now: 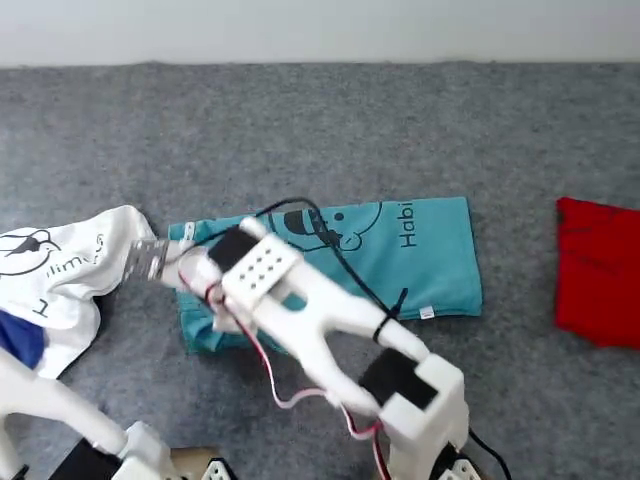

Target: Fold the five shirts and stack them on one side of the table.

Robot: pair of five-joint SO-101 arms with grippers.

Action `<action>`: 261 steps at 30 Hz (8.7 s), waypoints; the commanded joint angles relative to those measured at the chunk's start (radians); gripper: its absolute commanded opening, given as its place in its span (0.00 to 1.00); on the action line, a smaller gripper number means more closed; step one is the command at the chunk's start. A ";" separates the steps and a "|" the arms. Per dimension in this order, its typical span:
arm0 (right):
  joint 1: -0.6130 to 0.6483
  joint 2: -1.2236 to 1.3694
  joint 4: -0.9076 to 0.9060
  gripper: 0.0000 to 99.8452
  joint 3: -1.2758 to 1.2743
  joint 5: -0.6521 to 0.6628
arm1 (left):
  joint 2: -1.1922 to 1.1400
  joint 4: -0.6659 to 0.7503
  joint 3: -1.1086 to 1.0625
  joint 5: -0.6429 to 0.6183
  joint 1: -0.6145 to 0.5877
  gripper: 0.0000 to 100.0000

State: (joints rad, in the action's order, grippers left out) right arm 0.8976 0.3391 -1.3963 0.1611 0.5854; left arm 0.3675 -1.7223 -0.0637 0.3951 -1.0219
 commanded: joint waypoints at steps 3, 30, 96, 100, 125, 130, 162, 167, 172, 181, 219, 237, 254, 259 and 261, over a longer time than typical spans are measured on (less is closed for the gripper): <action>-0.116 0.154 -0.010 0.01 0.256 0.038 | 0.028 0.009 0.004 0.005 0.002 0.01; -0.171 0.354 -0.403 0.02 0.736 -0.092 | 0.031 0.006 0.004 0.003 0.002 0.01; -0.877 0.400 -0.182 0.36 0.336 -0.552 | 0.028 0.064 -0.099 0.003 0.181 0.01; -0.885 0.456 -0.163 0.25 0.338 -0.543 | 0.028 0.066 -0.099 0.003 0.181 0.01; -1.279 0.249 -0.163 0.01 0.339 0.075 | 0.031 0.061 -0.099 0.002 0.186 0.01; -1.225 0.168 -0.298 0.01 0.402 0.158 | 0.035 0.061 -0.099 0.002 0.186 0.01; -0.292 0.096 -0.133 0.01 0.278 -0.115 | 0.037 0.069 -0.094 -0.077 0.187 0.01; -0.245 0.150 -0.096 0.03 0.316 -0.110 | 0.037 0.069 -0.096 -0.080 0.187 0.01; -0.188 0.203 -0.125 0.20 0.446 -0.117 | 0.037 0.069 -0.097 -0.081 0.187 0.01; -0.246 0.240 -0.383 0.13 0.740 -0.107 | 0.037 0.068 -0.097 -0.081 0.187 0.01; -0.435 0.229 -0.397 0.01 0.621 -0.068 | 0.037 0.069 -0.093 -0.083 0.186 0.01; -0.720 0.541 -0.067 0.01 0.753 0.011 | 0.037 0.071 -0.093 -0.083 0.187 0.01; -0.423 0.486 -0.403 0.01 1.056 -0.117 | 0.037 0.071 -0.093 -0.083 0.186 0.01; -0.440 0.337 -0.404 0.01 0.795 -0.183 | 0.037 0.071 -0.093 -0.083 0.186 0.01; -0.452 0.249 -0.404 0.01 0.663 -0.203 | 0.037 0.071 -0.093 -0.083 0.186 0.01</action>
State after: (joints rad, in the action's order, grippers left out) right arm 0.4634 0.7534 -1.7553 0.9666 0.4166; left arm 0.3736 -1.6671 -0.1649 0.3184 -0.8439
